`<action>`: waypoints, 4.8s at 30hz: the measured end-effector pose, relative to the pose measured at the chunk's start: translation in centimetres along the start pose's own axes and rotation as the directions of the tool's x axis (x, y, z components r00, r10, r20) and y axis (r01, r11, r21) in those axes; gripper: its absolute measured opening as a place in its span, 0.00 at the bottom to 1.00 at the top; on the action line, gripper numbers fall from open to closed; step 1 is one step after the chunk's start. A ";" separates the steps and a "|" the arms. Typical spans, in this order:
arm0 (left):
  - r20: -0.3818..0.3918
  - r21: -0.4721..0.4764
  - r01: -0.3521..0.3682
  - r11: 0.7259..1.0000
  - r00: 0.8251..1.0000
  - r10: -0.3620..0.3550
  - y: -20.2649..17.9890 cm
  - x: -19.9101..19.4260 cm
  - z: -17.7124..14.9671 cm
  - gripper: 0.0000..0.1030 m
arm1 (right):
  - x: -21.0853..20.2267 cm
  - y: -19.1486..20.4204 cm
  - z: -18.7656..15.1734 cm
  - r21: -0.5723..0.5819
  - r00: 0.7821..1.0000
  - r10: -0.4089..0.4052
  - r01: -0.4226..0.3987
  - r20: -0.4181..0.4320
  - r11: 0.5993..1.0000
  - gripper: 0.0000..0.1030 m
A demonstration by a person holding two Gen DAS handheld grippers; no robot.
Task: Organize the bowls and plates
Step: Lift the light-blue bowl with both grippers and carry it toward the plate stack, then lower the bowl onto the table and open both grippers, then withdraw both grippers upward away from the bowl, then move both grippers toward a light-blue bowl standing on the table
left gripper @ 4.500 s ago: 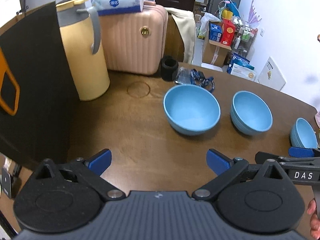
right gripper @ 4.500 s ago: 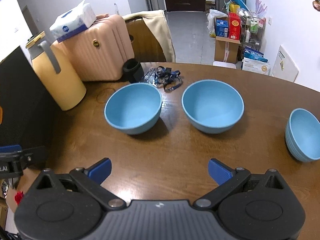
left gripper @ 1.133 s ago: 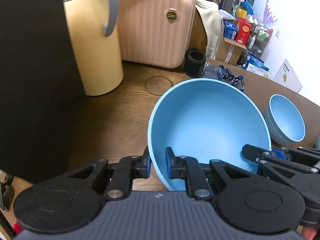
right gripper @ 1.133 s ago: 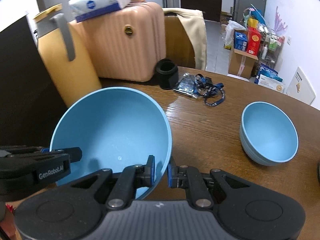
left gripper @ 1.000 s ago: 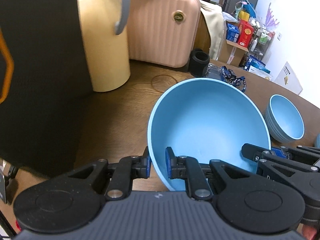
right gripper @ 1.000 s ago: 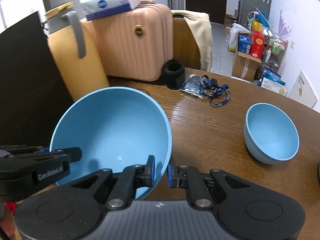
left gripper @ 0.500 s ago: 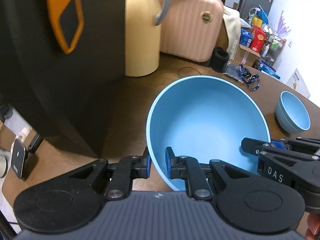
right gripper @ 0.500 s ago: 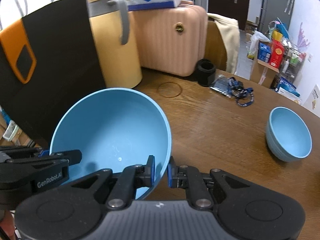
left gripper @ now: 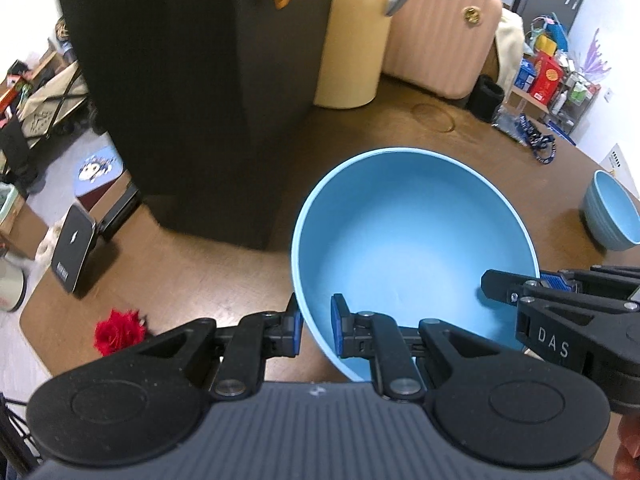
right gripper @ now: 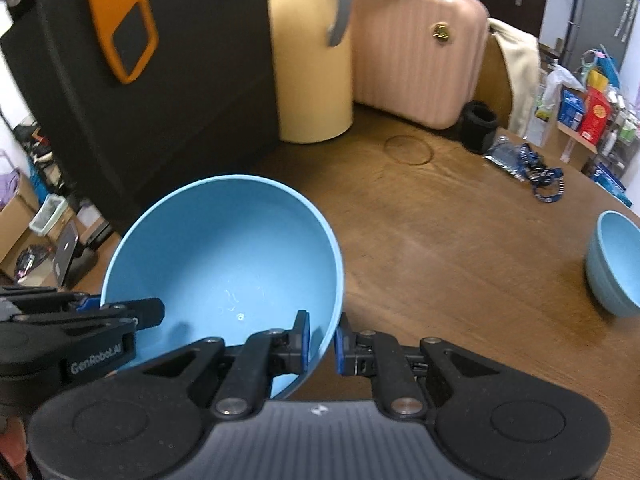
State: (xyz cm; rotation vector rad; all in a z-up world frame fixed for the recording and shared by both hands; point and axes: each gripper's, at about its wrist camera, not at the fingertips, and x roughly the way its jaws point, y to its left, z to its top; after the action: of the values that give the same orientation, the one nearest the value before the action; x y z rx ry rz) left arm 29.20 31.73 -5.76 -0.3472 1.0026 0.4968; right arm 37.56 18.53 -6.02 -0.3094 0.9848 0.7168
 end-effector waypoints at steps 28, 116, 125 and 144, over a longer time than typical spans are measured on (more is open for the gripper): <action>-0.062 -0.032 -0.059 0.998 0.996 0.057 4.0 2.8 -4.7 0.14 | 4.3 5.1 -3.0 -0.089 0.996 0.010 -0.018 -0.088 0.996 0.12; -0.033 0.392 0.442 0.807 0.883 -0.468 -12.6 -6.8 -3.7 1.00 | -18.2 -14.7 -18.1 0.555 0.920 -0.393 0.328 -0.003 0.764 1.00; -0.025 0.454 0.392 0.800 0.903 -0.428 -16.6 -7.4 -0.9 1.00 | -18.3 -16.2 -17.1 0.616 0.908 -0.418 0.314 0.027 0.722 1.00; 0.075 0.505 0.298 0.810 0.920 -0.385 -24.0 -8.2 3.0 1.00 | -17.7 -22.4 -11.9 0.646 0.899 -0.429 0.277 0.087 0.711 1.00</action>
State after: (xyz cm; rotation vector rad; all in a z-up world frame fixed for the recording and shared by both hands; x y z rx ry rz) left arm 40.79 11.21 4.11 -0.0246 0.8331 -0.0658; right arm 38.79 -11.64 0.83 0.1707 0.8475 0.0368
